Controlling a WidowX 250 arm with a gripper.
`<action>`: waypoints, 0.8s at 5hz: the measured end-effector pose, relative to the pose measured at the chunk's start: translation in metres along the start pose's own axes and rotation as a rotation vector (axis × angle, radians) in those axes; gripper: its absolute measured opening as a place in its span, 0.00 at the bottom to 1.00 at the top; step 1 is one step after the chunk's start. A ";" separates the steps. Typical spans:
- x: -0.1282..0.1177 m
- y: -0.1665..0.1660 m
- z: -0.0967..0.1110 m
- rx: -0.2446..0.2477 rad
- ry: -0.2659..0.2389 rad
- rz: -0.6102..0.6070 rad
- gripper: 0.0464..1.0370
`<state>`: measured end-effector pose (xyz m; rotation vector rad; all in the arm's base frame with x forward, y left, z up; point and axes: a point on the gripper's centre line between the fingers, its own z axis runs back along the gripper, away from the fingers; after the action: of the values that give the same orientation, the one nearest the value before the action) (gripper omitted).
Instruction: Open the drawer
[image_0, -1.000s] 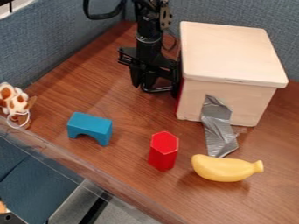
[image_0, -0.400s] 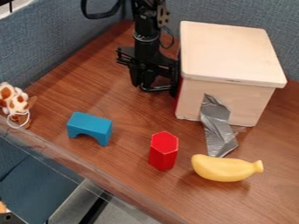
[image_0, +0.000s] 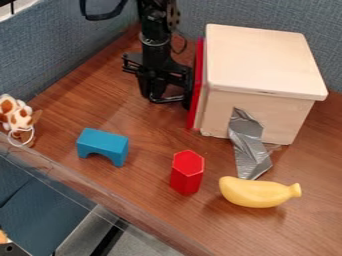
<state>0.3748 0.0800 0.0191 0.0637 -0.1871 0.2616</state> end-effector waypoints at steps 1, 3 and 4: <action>-0.005 0.012 0.001 0.010 0.004 0.016 0.18; -0.018 0.039 0.004 0.029 0.009 0.067 0.13; -0.021 0.046 0.008 0.029 0.003 0.084 0.13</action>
<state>0.3411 0.1178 0.0244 0.0844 -0.1833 0.3478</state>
